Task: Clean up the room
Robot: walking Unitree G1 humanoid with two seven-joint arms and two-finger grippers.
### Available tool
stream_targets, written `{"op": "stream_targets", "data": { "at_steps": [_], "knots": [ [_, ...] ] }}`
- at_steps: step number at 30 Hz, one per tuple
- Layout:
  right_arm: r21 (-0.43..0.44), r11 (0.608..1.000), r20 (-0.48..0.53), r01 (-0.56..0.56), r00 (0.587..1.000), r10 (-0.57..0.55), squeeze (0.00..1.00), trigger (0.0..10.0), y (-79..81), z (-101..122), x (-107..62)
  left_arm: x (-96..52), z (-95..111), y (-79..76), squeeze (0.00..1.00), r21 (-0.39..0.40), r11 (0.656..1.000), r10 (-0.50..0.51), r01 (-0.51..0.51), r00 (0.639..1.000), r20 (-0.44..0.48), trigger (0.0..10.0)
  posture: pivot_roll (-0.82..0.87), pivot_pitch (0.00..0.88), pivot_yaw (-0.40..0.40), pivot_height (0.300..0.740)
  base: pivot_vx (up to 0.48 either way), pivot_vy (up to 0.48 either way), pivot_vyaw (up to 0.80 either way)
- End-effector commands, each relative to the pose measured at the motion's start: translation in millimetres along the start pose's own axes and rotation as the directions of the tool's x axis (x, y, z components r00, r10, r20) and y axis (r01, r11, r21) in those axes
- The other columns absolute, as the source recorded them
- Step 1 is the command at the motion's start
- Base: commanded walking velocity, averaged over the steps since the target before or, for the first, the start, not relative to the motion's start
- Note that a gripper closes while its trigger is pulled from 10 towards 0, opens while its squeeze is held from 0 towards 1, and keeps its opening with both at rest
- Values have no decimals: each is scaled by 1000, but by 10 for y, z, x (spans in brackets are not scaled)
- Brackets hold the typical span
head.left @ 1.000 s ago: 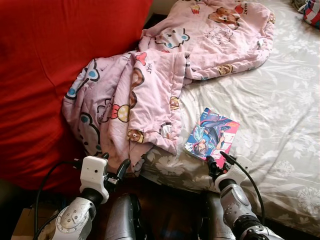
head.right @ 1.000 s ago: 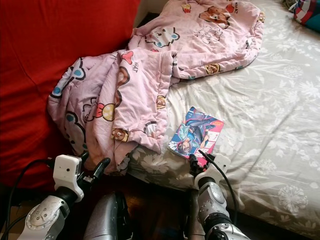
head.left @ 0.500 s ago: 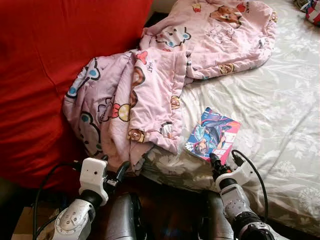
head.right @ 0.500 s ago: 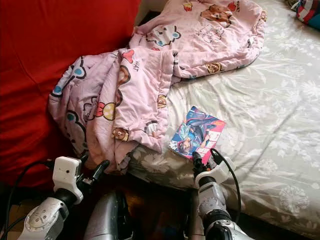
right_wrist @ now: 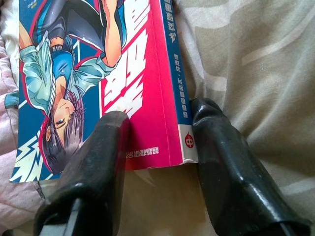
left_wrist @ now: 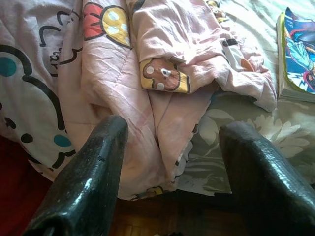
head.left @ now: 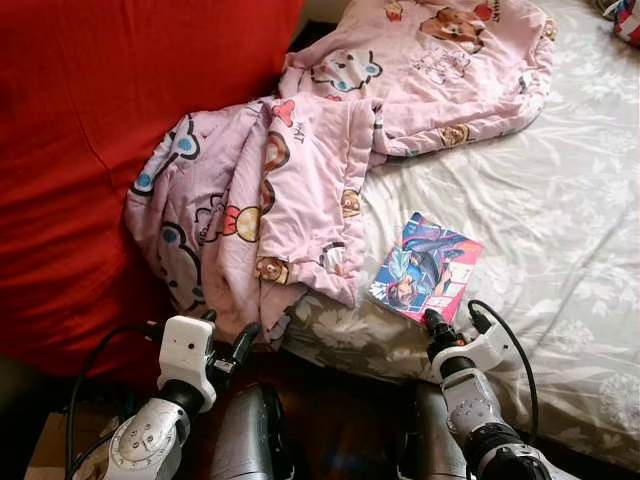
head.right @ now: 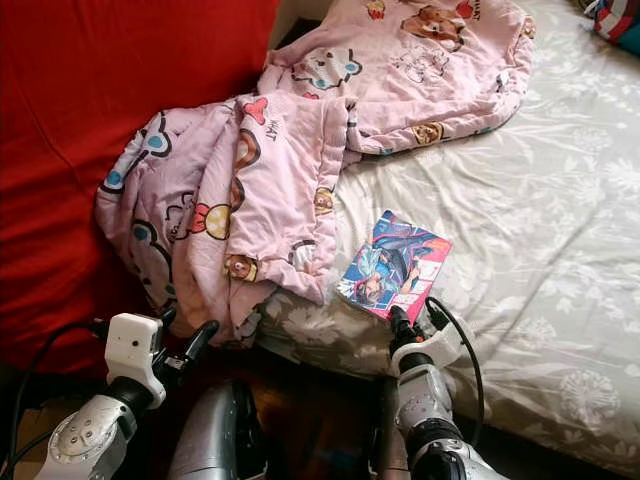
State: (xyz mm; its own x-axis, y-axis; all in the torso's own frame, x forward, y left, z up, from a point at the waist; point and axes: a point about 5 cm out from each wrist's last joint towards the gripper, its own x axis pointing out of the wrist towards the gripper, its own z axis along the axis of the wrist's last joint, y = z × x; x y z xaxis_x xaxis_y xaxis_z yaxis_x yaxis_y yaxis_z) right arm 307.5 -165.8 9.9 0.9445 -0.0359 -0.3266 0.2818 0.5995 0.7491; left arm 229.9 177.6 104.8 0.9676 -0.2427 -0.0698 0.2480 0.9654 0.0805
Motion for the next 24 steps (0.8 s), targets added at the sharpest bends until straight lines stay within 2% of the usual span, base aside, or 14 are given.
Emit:
{"op": "stream_targets", "data": {
  "at_steps": [1, 10, 18, 20, 22, 24],
  "knots": [
    [1, 1000, -28, 11, 1000, -11, 0, 0, -25, -87, -27, -29, -58, 10, 0, 7, 1000, -2, 2, 999, -34, 10000, 122, 245, 70, 586, 0, 0, 0],
    [-3, 1000, -29, 23, 999, -23, 0, 0, -49, -89, -36, -12, -55, 20, 0, 10, 1000, 0, 1, 999, -33, 10000, 127, 237, 70, 586, 0, 0, 0],
    [-19, 999, 9, 29, 1000, -29, 0, 0, -66, -24, -34, 63, -29, 23, 0, 9, 1000, 2, -2, 1000, -14, 10000, 121, 212, 68, 586, 0, 0, 0],
    [-46, 998, 33, 36, 999, -34, 0, 0, -76, 10, -37, 106, -31, 26, 0, 9, 1000, 5, -4, 1000, -9, 10000, 112, 194, 65, 586, 0, 0, 0],
    [-112, 993, 78, 27, 997, -18, 0, 0, -65, 80, -36, 151, -30, 32, 0, 9, 1000, 9, -9, 1000, -1, 10000, 102, 184, 62, 586, 0, 0, 0],
    [-127, 992, 110, 21, 994, -7, 0, 0, -56, 131, -36, 178, -32, 34, 0, 7, 1000, 12, -12, 1000, 3, 10000, 92, 171, 58, 586, 0, 0, 0]
  ]
}}
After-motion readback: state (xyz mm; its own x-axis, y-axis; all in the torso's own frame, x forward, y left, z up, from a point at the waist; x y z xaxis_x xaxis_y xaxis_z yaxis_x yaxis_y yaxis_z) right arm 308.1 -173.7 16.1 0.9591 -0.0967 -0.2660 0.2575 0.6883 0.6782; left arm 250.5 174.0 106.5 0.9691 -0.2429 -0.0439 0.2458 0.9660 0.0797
